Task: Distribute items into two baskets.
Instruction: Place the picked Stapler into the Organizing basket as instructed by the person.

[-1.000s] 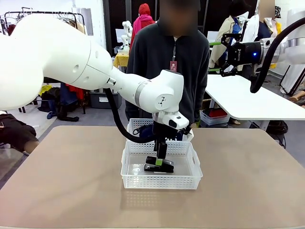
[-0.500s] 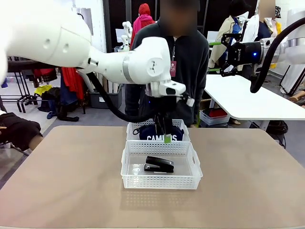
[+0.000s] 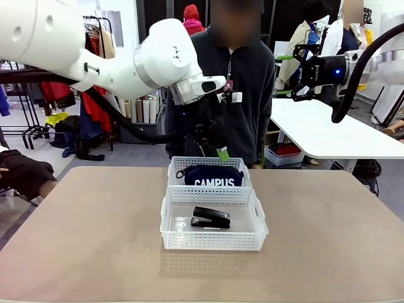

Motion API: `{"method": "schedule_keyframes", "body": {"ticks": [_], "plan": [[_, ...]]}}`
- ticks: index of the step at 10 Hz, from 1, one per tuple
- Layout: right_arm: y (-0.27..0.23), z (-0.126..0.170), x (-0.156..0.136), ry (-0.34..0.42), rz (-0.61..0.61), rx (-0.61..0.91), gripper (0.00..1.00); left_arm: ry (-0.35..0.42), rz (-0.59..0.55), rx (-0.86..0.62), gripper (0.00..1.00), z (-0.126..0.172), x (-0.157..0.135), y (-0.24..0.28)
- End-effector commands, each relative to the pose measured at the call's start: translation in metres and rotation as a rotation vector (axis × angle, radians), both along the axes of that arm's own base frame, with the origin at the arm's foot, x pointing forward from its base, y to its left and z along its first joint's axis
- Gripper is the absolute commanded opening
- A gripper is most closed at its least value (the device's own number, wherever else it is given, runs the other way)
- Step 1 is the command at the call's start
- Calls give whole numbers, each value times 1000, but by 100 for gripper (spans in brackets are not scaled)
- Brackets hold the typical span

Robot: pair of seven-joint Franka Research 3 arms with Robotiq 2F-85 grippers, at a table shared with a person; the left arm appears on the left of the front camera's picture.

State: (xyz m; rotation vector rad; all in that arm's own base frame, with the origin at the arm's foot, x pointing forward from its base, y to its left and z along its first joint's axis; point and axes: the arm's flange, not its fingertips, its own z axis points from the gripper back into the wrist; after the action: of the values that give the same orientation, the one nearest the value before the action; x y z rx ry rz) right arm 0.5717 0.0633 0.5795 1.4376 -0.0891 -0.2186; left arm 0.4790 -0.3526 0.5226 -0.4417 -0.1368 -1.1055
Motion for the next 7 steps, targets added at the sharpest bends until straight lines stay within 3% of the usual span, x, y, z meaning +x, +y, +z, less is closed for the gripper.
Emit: {"method": "schedule_keyframes", "body": {"ticks": [1, 2, 7], "plan": [[2, 4, -1, 6, -7, 1, 100, -50, -29, -27, 100, -14, -9, 7], [2, 4, -1, 6, -7, 1, 100, 0, 0, 0, 100, 0, 0, 0], [2, 4, -1, 6, -7, 1, 100, -11, -8, -6, 100, -3, -1, -2]]}}
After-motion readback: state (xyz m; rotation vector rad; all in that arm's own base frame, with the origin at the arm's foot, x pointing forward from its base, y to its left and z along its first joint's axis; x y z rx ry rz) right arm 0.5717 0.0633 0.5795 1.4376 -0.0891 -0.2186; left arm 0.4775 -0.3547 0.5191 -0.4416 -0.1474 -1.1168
